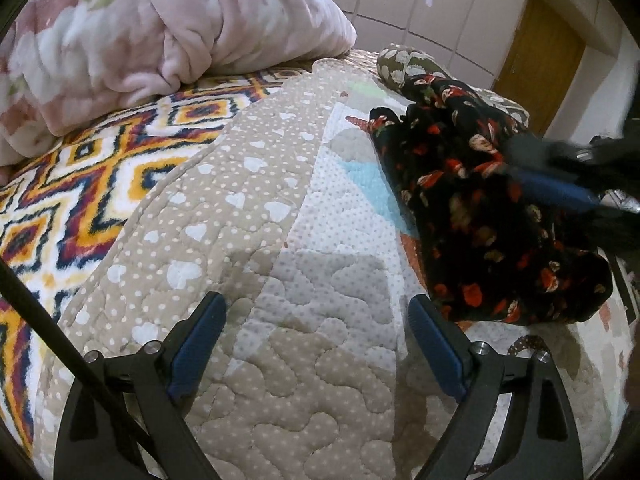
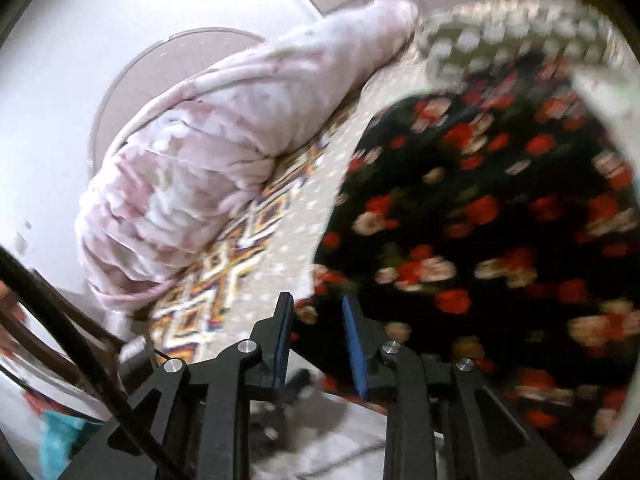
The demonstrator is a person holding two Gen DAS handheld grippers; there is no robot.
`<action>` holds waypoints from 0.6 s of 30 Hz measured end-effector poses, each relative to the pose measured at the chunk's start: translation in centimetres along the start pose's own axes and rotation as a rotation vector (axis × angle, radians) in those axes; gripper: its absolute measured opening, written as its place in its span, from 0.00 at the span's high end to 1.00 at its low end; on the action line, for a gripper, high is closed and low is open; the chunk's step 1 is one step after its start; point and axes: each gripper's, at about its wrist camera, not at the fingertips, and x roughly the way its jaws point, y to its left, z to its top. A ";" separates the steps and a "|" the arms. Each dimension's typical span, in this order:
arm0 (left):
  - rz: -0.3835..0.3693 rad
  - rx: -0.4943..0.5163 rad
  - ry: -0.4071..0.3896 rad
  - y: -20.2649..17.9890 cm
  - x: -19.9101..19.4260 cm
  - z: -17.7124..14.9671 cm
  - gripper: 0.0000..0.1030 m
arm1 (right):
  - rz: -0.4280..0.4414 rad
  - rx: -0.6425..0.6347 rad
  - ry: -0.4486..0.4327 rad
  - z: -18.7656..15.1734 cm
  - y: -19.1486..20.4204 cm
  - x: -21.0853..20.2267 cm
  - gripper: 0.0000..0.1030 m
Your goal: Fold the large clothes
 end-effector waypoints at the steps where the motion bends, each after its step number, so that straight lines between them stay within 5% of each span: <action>1: -0.003 -0.002 -0.002 0.1 -0.1 0.0 0.11 | 0.044 0.039 0.047 -0.1 -0.5 1.3 0.73; 3: -0.009 -0.006 -0.005 0.1 -0.1 -0.1 0.11 | 0.112 0.120 0.122 -0.8 -1.7 3.5 0.73; 6: -0.018 -0.013 -0.009 0.2 -0.2 -0.1 0.12 | 0.206 0.227 0.194 -2.6 -3.3 5.3 0.89; 10: -0.025 -0.018 -0.012 0.3 -0.2 -0.1 0.12 | 0.136 0.178 0.269 -4.2 -2.7 5.9 0.86; 14: -0.030 -0.022 -0.015 0.4 -0.3 -0.1 0.11 | 0.176 0.056 0.212 -2.5 -0.3 3.2 0.86; 18: -0.032 -0.023 -0.015 0.4 -0.2 -0.1 0.11 | 0.171 -0.006 0.053 1.9 1.0 -0.8 0.83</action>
